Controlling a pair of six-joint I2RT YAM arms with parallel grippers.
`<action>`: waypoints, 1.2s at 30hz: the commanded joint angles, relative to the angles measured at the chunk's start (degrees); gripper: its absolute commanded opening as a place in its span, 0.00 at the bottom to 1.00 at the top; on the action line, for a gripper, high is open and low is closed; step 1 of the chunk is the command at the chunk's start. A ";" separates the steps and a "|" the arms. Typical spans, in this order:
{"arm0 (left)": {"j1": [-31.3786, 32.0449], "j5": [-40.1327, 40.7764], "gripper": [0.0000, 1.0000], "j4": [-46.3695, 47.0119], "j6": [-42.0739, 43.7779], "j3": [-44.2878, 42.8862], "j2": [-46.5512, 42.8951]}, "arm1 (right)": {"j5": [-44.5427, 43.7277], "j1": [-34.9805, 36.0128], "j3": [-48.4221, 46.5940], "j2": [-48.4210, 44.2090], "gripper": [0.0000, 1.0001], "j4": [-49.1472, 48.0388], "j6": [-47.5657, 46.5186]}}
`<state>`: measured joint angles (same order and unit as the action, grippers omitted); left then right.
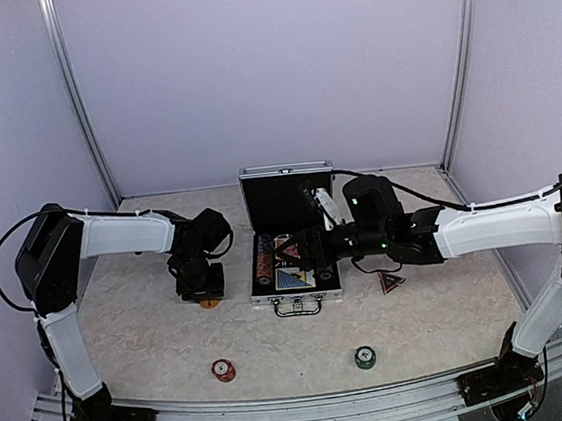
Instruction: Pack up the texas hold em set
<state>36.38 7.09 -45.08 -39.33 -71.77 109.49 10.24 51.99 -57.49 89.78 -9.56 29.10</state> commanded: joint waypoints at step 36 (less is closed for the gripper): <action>16.80 7.23 0.45 2.80 7.87 -5.15 -13.04 | 34.96 -12.73 -6.66 11.72 0.81 1.75 19.39</action>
<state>51.13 12.36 -42.09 -33.06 -74.41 98.19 40.71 39.97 -63.31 99.55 -5.02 45.39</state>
